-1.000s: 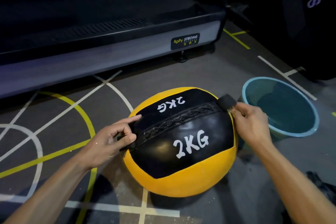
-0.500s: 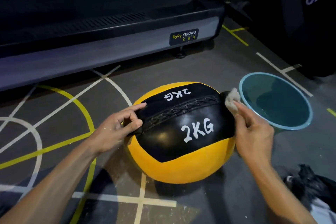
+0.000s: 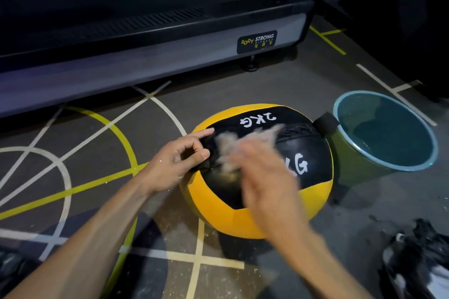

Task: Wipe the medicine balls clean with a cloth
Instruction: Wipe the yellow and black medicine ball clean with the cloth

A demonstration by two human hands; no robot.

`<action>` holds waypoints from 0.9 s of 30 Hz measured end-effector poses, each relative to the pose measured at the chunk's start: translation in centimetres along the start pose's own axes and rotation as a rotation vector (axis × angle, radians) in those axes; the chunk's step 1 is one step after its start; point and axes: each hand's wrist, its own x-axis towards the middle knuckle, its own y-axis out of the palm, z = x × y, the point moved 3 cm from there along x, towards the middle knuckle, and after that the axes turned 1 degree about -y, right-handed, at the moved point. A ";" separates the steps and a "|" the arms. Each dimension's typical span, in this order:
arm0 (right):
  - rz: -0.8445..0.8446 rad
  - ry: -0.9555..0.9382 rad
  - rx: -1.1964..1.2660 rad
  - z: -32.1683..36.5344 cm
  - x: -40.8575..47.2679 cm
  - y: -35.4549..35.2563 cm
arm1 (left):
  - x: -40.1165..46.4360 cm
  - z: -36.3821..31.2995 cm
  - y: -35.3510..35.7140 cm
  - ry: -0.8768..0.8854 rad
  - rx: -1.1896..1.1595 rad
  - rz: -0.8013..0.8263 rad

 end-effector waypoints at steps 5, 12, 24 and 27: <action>0.202 -0.191 -0.182 0.8 1.1 0.6 | -0.6 0.2 0.2 0.007 -0.035 0.007; 0.388 0.165 -0.167 -0.8 6.3 0.0 | -0.8 0.0 0.8 0.034 -0.002 -0.004; 0.486 0.083 -0.048 1.0 4.8 0.7 | -3.4 0.5 2.0 0.051 0.117 -0.196; 0.225 0.300 -0.153 -4.5 5.1 -2.4 | -4.7 0.4 2.3 0.038 0.133 -0.193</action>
